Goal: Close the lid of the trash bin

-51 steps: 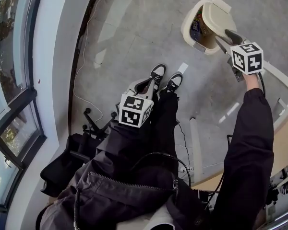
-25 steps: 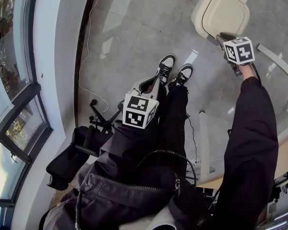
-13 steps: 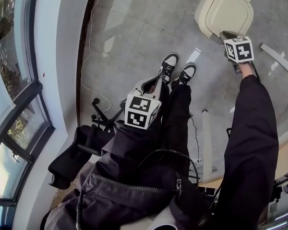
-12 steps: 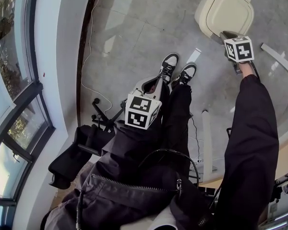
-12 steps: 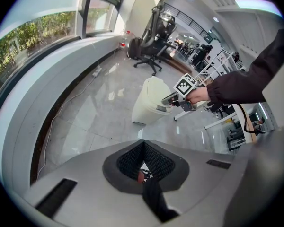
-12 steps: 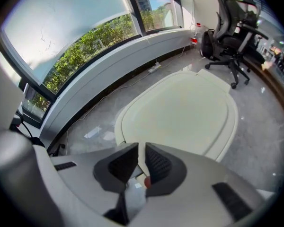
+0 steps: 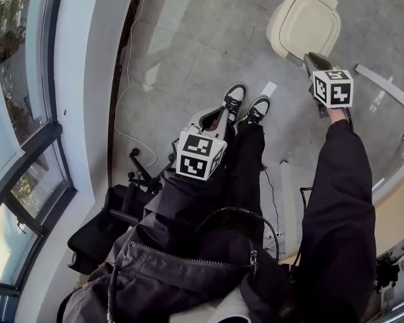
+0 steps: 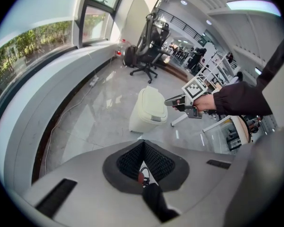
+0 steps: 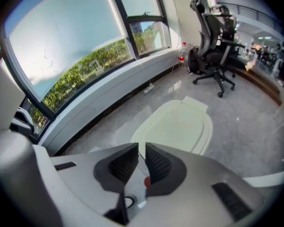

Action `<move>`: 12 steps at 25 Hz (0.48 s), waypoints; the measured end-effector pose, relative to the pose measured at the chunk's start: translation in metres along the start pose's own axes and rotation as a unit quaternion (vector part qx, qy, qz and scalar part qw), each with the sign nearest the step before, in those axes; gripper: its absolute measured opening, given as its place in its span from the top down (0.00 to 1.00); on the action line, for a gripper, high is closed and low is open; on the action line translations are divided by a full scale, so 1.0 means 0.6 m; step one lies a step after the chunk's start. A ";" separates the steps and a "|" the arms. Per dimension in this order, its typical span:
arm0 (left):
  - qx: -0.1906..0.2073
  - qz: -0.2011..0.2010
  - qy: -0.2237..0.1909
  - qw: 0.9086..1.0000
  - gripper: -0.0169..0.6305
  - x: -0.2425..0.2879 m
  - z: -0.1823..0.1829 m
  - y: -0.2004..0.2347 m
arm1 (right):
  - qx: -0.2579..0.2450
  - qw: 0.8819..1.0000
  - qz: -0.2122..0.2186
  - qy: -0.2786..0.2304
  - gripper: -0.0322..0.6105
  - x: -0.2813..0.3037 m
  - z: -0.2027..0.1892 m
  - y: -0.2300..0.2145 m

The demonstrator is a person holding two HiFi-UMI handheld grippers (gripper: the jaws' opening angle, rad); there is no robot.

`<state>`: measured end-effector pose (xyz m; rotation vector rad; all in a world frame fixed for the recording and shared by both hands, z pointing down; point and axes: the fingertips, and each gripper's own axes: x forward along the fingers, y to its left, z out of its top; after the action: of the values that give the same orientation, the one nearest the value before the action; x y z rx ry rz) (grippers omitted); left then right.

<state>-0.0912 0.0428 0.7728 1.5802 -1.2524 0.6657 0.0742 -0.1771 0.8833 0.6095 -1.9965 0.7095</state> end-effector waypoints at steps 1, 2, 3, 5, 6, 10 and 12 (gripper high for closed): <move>0.006 -0.002 -0.009 1.000 0.98 -0.013 0.017 -0.010 | 0.009 1.000 -0.008 -0.025 0.87 -0.036 0.015 0.009; 0.014 -0.004 -0.020 1.000 0.98 -0.027 0.037 -0.022 | 0.022 0.998 -0.016 -0.051 0.90 -0.077 0.031 0.019; 0.022 -0.006 -0.032 0.999 0.98 -0.043 0.060 -0.034 | 0.037 0.996 -0.024 -0.079 0.92 -0.121 0.047 0.028; 0.041 -0.009 -0.064 0.997 0.98 -0.077 0.119 -0.058 | 0.062 0.988 -0.042 -0.136 0.94 -0.214 0.083 0.048; 0.049 -0.010 -0.083 0.995 0.98 -0.098 0.151 -0.070 | 0.069 0.983 -0.051 -0.162 0.94 -0.262 0.100 0.061; 0.079 -0.016 -0.150 0.985 0.98 -0.214 0.260 -0.138 | 0.088 0.965 -0.083 -0.232 0.94 -0.463 0.147 0.133; 0.096 -0.025 -0.183 0.978 0.98 -0.278 0.311 -0.184 | 0.085 0.957 -0.103 -0.256 0.94 -0.560 0.169 0.173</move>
<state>-0.0687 -0.0613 0.5208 1.9525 -1.4418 0.4887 0.1047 -0.1260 0.5221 1.1843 -2.3042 0.6418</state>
